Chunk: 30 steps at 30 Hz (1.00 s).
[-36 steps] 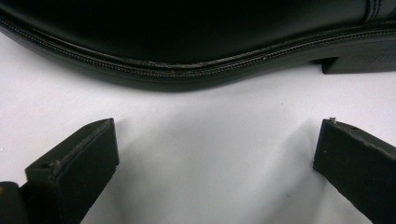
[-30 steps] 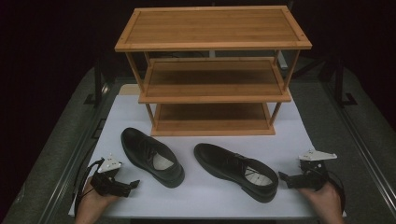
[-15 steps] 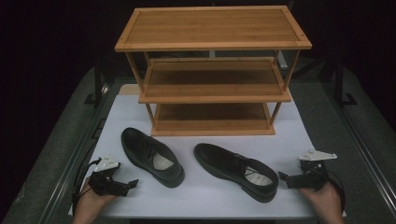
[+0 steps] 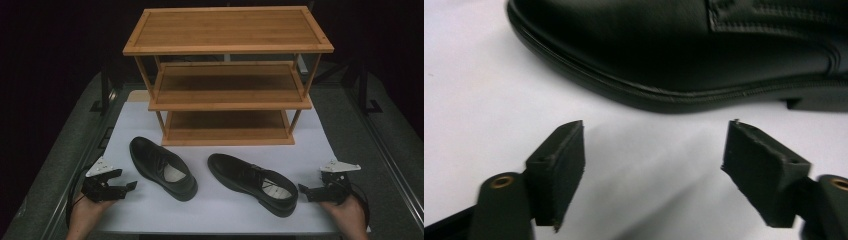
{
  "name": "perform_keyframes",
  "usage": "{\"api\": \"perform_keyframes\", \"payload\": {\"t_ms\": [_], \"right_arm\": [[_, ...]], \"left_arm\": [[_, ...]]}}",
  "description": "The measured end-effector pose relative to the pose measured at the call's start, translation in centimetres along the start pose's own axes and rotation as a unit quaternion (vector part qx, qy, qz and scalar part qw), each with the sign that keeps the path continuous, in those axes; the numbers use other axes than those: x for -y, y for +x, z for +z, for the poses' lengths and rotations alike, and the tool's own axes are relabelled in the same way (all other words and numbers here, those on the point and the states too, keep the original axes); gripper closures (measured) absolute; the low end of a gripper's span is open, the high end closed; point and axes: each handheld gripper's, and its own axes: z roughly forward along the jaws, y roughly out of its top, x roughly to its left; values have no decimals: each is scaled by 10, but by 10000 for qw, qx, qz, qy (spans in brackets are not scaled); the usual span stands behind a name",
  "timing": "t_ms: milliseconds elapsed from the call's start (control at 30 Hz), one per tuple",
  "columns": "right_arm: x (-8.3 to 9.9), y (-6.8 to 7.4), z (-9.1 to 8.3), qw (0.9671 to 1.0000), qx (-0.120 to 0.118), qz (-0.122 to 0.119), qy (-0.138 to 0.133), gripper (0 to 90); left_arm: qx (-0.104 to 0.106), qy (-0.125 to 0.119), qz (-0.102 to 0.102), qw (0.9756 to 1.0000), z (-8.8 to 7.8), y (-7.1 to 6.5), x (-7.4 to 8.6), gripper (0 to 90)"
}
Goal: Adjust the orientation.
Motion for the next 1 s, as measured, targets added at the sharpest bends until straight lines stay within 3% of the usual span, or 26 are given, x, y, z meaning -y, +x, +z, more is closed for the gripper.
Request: {"api": "perform_keyframes", "payload": {"t_ms": [167, 267, 300, 333, 500, 1000], "right_arm": [[0, 0, 0, 10000, 0, 0, -3, 0], [0, 0, 0, 10000, 1, -23, -18, 0], [0, 0, 0, 10000, -1, -8, -10, 0], [0, 0, 0, 10000, -2, -8, -8, 0], [0, 0, 0, 10000, -3, -9, -9, 0], [0, 0, 0, 10000, -6, -4, -17, 0]], "left_arm": [[27, -101, -15, 9999, -4, 6, -5, 403], [24, -81, -13, 10000, -6, 9, -8, 538], [19, -70, -19, 10000, -6, 11, -9, 538], [23, -47, -22, 10000, -7, 15, -12, 633], [-10, 28, -81, 10000, -7, 23, -20, 889], [-276, -51, -69, 9996, 6, 50, -55, 900]]}}
